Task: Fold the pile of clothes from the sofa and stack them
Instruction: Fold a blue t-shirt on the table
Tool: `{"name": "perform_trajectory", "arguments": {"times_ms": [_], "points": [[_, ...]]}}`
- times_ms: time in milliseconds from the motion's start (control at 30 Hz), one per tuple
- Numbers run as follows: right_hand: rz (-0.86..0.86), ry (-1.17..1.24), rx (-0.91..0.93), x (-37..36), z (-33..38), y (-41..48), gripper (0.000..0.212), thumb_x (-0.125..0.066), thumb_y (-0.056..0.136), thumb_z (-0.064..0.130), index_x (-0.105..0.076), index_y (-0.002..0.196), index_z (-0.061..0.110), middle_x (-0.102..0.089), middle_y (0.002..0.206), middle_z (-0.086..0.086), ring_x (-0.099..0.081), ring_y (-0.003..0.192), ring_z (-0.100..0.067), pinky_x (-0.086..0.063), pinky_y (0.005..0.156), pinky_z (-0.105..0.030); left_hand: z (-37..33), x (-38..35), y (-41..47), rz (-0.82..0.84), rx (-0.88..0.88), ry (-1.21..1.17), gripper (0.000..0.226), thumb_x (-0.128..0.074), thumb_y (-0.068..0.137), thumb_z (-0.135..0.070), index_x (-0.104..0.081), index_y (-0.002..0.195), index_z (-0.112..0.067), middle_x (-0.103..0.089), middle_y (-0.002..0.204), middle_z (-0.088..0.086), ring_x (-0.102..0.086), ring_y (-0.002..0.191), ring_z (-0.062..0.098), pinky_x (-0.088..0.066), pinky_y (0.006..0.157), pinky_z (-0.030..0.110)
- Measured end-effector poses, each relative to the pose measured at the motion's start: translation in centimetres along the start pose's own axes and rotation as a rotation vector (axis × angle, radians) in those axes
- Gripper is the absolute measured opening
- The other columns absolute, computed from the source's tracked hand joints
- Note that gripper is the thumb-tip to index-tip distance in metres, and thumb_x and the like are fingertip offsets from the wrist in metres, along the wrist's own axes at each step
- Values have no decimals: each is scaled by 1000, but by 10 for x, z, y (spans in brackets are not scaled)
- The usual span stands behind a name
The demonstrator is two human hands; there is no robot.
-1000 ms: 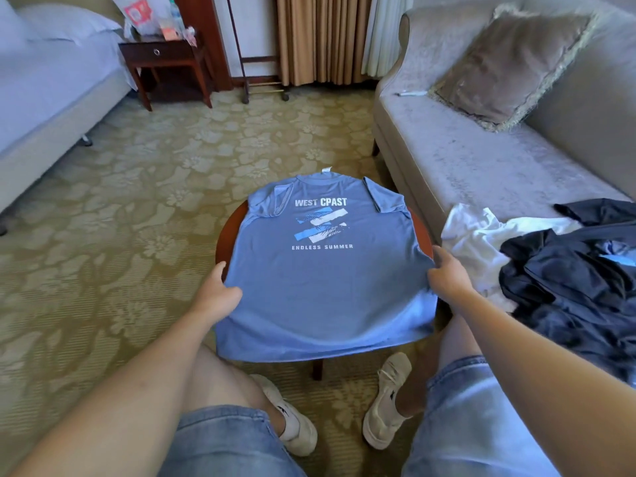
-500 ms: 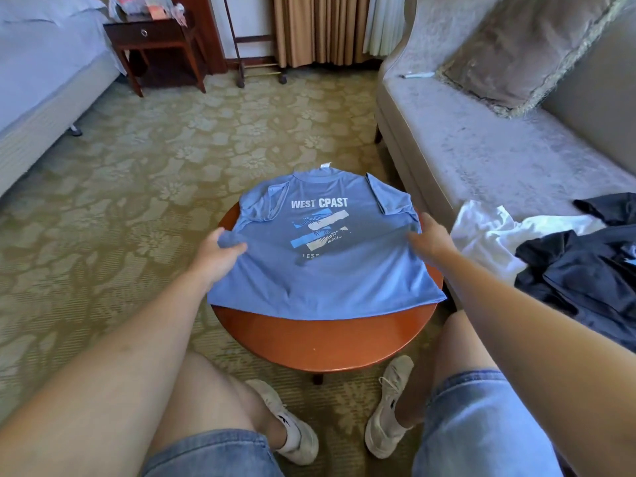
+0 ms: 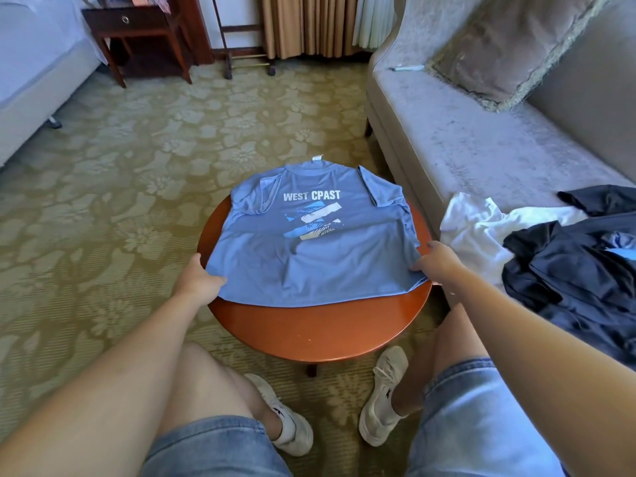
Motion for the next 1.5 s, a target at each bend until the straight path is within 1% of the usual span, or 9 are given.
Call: {"name": "perform_trajectory", "arguments": {"times_ms": [100,300,433,667,800,1000,1233,1367,1500], "points": [[-23,179,100,11,3,-22,70,-63,88,6,-29,149,8,-58,114,-16,-58,66,-21,-48,56,-30,-5,8,-21,-13,-80,-177,61,-69,87,-18,-40,140,-19,-59,109,5,-64,68,25,-52,66,35],[-22,559,302,28,10,-79,13,-66,87,0,-68,95,10,-58,85,-12,-56,68,-21,-48,57,-24,-33,30,-73,-55,-266,-599,10,-72,85,-12,-63,81,-14,-64,83,9,-63,48,3,-46,55,17],[16,718,362,34,10,-121,21,-62,86,-9,-68,76,9,-61,75,-10,-60,61,-9,-47,55,-14,-45,38,-117,101,-335,-796,19,-62,87,5,-65,90,-14,-66,87,8,-69,60,5,-50,59,13],[200,886,413,42,-14,-175,53,-45,79,-26,-62,109,15,-69,70,-6,-66,64,-15,-54,64,-23,-53,29,-175,210,-462,-825,44,-47,86,21,-56,118,-9,-74,85,-3,-71,74,6,-54,73,16],[-11,745,499,45,-26,-182,39,-63,78,-18,-68,102,12,-71,83,-5,-65,78,-13,-52,78,-25,-58,20,-188,95,-517,-755,26,-52,94,4,-59,116,-8,-69,93,3,-71,73,4,-54,68,13],[-9,716,531,53,-38,-170,23,-55,91,-9,-68,89,10,-68,59,2,-63,54,-8,-53,59,-17,-61,16,-186,160,-465,-741,46,-52,85,20,-59,115,-14,-75,86,-5,-71,86,8,-55,78,16],[-28,462,512,48,-51,-148,24,-53,92,-6,-71,96,10,-65,58,8,-57,54,-1,-46,60,-10,-57,19,-175,-29,-506,-384,25,-46,100,-4,-64,107,-19,-66,94,2,-67,80,5,-53,70,17],[-251,189,595,40,-56,-146,17,-66,88,5,-76,97,15,-58,99,5,-54,95,-10,-37,87,-16,-52,22,-170,-230,-618,-209,20,-57,95,-7,-71,105,-16,-57,106,-7,-54,87,-10,-39,84,4],[-326,19,650,29,-78,-157,13,-71,86,14,-78,98,12,-64,117,-1,-57,109,-21,-38,99,-30,-42,31,-167,-142,-543,-246,21,-58,94,-8,-72,108,-14,-71,96,-7,-63,84,8,-51,79,17]]}}
Point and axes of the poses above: each hand's wrist, its own y-axis towards the middle knuckle, its own x-axis out of the back of the hand, z = x × y, the point moved 1 cm from there along y, towards the middle knuckle
